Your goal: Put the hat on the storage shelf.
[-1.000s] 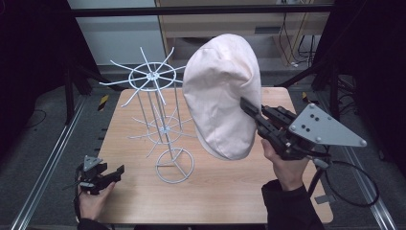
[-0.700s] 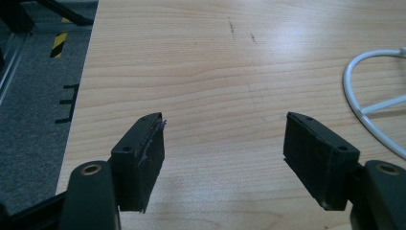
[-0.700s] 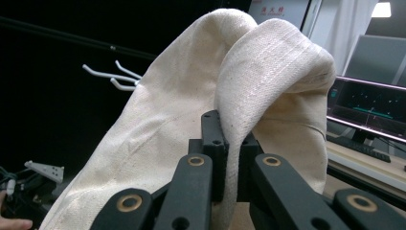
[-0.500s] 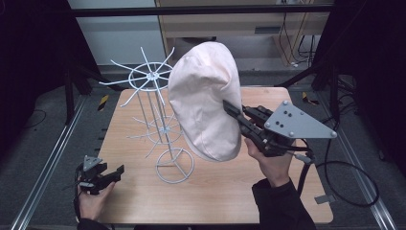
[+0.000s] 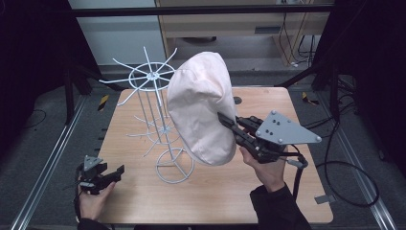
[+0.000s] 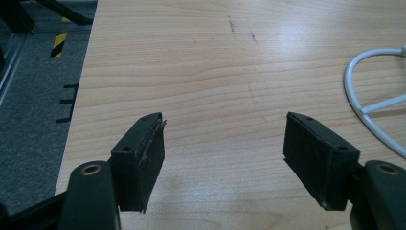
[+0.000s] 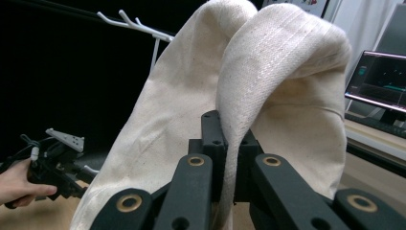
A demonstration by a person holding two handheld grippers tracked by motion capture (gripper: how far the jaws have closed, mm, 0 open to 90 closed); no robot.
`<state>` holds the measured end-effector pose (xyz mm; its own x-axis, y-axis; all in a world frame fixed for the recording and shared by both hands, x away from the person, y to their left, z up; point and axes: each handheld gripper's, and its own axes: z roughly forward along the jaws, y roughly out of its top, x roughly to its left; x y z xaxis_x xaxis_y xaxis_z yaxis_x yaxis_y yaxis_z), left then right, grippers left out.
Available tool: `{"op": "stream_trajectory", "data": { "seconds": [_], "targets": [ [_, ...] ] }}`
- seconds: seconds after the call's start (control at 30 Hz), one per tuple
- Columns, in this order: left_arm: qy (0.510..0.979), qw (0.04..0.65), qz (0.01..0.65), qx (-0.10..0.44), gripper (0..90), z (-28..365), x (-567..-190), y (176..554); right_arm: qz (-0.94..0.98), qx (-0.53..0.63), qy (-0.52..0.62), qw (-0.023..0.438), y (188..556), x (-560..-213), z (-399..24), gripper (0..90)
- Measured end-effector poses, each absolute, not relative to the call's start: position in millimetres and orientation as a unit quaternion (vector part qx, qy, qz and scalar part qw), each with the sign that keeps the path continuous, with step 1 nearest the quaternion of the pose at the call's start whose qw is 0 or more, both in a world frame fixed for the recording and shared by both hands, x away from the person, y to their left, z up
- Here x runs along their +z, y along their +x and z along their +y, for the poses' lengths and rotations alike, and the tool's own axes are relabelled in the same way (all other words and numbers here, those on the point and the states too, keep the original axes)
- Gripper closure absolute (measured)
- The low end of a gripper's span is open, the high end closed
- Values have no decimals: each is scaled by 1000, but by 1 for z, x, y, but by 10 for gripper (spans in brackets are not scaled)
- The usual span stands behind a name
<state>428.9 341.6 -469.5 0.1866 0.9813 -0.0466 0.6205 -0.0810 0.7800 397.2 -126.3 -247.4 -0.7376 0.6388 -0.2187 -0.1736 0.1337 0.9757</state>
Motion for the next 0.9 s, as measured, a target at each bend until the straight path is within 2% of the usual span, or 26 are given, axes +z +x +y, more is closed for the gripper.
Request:
{"op": "stream_trajectory", "data": {
  "seconds": [0.9],
  "targets": [
    [688,346,582,259,307,342,-470,429,712,616,196,272,411,-277,-119,859]
  ]
}}
